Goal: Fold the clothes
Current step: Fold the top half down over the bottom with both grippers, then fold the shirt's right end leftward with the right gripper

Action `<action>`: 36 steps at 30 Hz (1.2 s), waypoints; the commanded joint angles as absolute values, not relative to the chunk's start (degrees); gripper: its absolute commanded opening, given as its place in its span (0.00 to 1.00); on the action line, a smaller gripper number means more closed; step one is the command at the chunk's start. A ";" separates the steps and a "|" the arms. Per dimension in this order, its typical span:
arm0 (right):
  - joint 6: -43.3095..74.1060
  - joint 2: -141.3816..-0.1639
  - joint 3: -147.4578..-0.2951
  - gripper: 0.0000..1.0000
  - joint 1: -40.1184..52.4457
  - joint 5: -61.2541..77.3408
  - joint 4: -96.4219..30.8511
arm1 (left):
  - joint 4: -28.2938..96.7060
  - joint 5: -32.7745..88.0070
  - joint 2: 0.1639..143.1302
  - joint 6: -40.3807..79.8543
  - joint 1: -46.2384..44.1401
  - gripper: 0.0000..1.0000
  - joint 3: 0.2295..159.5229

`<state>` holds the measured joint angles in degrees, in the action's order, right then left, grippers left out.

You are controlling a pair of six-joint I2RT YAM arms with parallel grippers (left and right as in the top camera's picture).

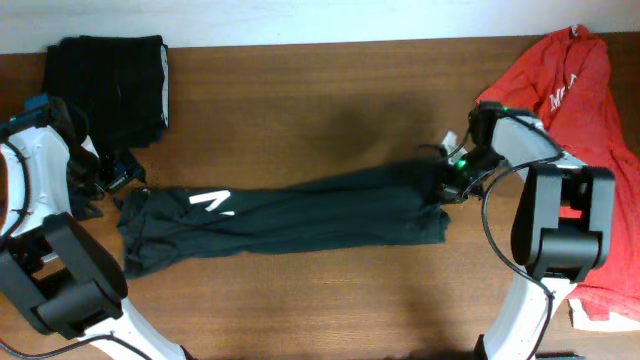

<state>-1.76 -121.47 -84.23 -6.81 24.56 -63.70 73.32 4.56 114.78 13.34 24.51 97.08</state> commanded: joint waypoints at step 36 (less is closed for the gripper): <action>9.72 -117.99 -106.02 0.75 26.09 13.56 -75.83 | 69.49 6.63 114.74 13.67 15.75 0.99 97.54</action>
